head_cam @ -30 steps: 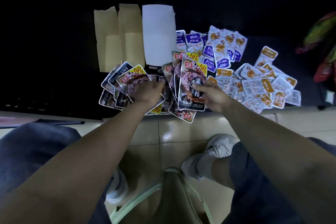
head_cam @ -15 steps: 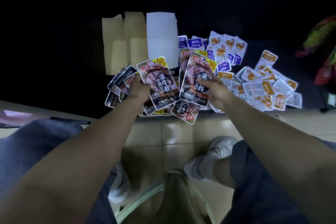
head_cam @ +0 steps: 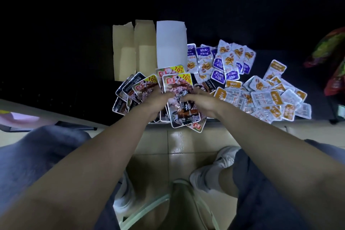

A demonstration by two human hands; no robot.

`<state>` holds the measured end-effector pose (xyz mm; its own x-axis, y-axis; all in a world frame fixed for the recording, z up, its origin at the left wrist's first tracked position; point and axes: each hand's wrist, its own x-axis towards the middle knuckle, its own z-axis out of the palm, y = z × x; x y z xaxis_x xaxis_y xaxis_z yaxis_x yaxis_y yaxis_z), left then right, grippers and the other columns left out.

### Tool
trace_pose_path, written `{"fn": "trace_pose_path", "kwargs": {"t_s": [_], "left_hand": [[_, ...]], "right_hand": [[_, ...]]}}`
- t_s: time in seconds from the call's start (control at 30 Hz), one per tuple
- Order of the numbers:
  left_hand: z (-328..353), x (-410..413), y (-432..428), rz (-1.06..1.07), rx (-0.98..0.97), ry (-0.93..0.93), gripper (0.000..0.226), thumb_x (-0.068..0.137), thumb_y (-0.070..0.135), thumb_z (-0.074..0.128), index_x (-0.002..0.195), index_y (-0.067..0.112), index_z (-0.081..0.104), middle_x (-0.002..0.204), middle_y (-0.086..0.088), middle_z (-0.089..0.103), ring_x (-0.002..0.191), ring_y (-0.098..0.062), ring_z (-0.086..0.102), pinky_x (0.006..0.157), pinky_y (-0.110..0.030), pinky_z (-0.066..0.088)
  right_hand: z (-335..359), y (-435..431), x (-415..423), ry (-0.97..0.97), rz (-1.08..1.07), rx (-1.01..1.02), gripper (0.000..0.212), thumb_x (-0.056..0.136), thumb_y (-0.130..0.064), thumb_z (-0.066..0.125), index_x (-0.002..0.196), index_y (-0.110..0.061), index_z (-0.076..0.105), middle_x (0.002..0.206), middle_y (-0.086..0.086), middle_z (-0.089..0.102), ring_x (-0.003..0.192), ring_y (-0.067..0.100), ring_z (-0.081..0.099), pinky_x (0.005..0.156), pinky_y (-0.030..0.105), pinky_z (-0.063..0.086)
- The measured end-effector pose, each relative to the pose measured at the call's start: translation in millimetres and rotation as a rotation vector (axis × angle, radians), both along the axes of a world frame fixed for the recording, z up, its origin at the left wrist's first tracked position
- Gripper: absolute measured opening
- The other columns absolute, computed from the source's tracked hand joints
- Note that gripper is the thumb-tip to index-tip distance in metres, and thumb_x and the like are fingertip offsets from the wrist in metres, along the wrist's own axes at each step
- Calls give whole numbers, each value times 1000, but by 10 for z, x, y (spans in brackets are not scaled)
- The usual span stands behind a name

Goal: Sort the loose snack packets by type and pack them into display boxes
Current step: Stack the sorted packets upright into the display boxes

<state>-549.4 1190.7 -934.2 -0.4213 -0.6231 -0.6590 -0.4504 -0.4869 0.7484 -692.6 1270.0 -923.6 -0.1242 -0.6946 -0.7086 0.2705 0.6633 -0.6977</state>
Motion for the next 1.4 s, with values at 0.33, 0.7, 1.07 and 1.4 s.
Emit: {"fn": "trace_pose_path", "kwargs": {"t_s": [0.33, 0.7, 1.07, 1.4], "left_hand": [[87, -36, -199, -109, -359, -107, 26, 97, 16, 52, 119, 4, 59, 118, -12, 59, 107, -24, 55, 81, -22, 38], [-90, -67, -726, -397, -645, -258, 54, 97, 10, 50, 148, 9, 32, 156, -9, 25, 136, -30, 36, 110, -37, 34], [-70, -212, -840, -64, -650, -56, 69, 90, 4, 55, 149, 19, 22, 139, -7, 39, 116, -21, 50, 94, -34, 47], [-170, -171, -798, -121, -646, -89, 30, 92, 12, 57, 118, 11, 42, 109, -10, 62, 101, -30, 59, 85, -44, 51]], "right_hand": [[88, -167, -297, -25, -106, -74, 80, 64, -29, 85, 133, -21, 47, 134, 3, 57, 129, 24, 47, 114, 54, 24], [326, -1289, -413, 216, -339, -374, 40, 89, 2, 61, 118, -19, 44, 108, 3, 62, 100, 21, 63, 84, 41, 56], [-79, -1145, -253, 430, -33, -340, 50, 92, 4, 54, 136, -14, 37, 115, 3, 60, 100, 4, 58, 82, 15, 52], [-239, -932, -409, 1034, 373, -168, 50, 87, -31, 68, 128, -9, 49, 115, 17, 54, 114, 32, 48, 95, 35, 39]]}}
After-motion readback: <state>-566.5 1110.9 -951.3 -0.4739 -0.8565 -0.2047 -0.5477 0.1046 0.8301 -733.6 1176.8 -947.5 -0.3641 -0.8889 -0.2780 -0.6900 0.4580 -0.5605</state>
